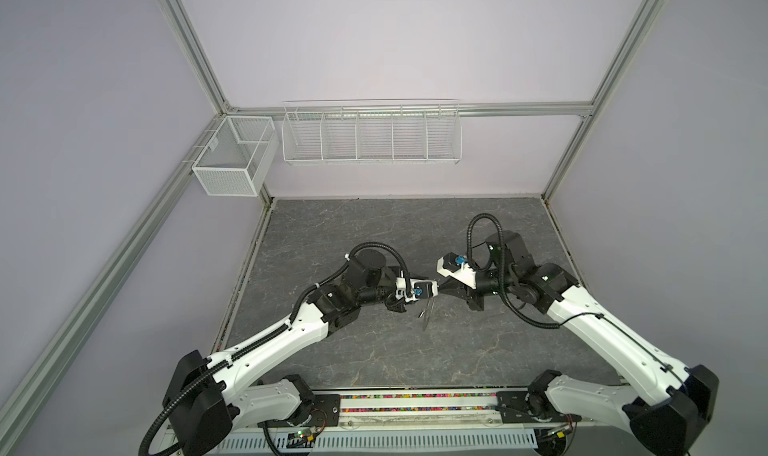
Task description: Put the keys on the keyring
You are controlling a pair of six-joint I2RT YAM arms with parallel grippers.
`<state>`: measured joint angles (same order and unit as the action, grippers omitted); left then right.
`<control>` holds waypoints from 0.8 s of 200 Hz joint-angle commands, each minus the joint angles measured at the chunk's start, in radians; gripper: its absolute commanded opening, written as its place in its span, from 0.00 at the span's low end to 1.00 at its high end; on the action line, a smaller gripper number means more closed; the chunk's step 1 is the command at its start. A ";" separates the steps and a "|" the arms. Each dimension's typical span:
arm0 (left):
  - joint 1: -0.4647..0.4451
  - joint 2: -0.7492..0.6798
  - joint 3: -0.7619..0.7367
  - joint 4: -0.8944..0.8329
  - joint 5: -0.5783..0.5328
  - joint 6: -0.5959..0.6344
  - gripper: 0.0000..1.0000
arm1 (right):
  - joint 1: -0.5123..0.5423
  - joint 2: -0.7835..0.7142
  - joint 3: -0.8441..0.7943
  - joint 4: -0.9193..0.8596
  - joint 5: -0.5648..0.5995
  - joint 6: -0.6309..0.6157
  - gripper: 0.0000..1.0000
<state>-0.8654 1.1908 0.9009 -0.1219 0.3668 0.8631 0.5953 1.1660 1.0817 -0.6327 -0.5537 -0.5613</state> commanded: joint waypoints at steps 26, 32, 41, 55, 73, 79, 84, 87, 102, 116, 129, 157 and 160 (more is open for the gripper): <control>-0.014 0.015 0.028 -0.009 0.017 0.018 0.28 | 0.017 0.026 0.034 -0.038 0.004 -0.032 0.07; -0.016 0.016 0.030 -0.009 0.024 0.014 0.28 | 0.019 0.030 0.039 -0.040 0.007 -0.032 0.07; -0.018 0.020 0.030 -0.010 0.034 0.010 0.26 | 0.024 0.035 0.043 -0.044 0.008 -0.035 0.07; -0.020 0.023 0.033 -0.010 0.040 0.008 0.25 | 0.028 0.041 0.050 -0.045 0.011 -0.038 0.07; -0.021 0.031 0.041 -0.010 0.044 0.003 0.22 | 0.035 0.047 0.056 -0.050 0.017 -0.042 0.07; -0.023 0.033 0.043 -0.010 0.048 0.002 0.21 | 0.036 0.050 0.057 -0.053 0.018 -0.043 0.07; -0.023 0.036 0.044 -0.010 0.051 -0.001 0.21 | 0.037 0.053 0.059 -0.055 0.020 -0.043 0.07; -0.024 0.036 0.045 -0.010 0.050 0.000 0.20 | 0.038 0.053 0.060 -0.055 0.021 -0.043 0.07; -0.025 0.044 0.047 -0.016 0.051 0.001 0.18 | 0.044 0.055 0.062 -0.055 0.023 -0.045 0.07; -0.025 0.049 0.050 -0.022 0.052 0.002 0.15 | 0.046 0.052 0.063 -0.051 0.025 -0.045 0.07; -0.026 0.051 0.053 -0.027 0.054 0.003 0.12 | 0.050 0.052 0.063 -0.051 0.026 -0.045 0.07; -0.027 0.054 0.058 -0.040 0.063 0.008 0.04 | 0.057 0.055 0.066 -0.052 0.042 -0.049 0.07; -0.026 0.056 0.058 -0.041 0.065 0.008 0.03 | 0.057 0.055 0.066 -0.051 0.045 -0.049 0.07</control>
<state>-0.8875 1.2346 0.9207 -0.1368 0.4057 0.8539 0.6403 1.2182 1.1202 -0.6842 -0.4946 -0.5842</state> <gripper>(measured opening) 0.054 0.073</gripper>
